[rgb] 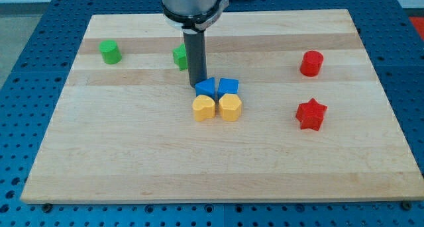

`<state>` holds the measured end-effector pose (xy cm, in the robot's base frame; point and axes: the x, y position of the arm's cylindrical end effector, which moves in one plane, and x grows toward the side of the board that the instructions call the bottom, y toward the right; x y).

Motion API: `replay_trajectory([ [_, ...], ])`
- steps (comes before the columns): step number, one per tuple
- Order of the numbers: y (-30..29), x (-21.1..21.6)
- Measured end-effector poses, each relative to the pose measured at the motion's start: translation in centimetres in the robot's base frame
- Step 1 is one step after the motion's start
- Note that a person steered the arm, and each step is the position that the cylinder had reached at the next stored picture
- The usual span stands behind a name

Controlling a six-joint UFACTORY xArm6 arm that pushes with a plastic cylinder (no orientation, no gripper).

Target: Push the green star to the right of green circle

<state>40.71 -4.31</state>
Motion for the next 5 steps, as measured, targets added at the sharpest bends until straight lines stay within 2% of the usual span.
replay_trajectory([
  [1, 0.0, 0.0],
  [4, -0.8, -3.8],
  [5, -3.8, -4.4],
])
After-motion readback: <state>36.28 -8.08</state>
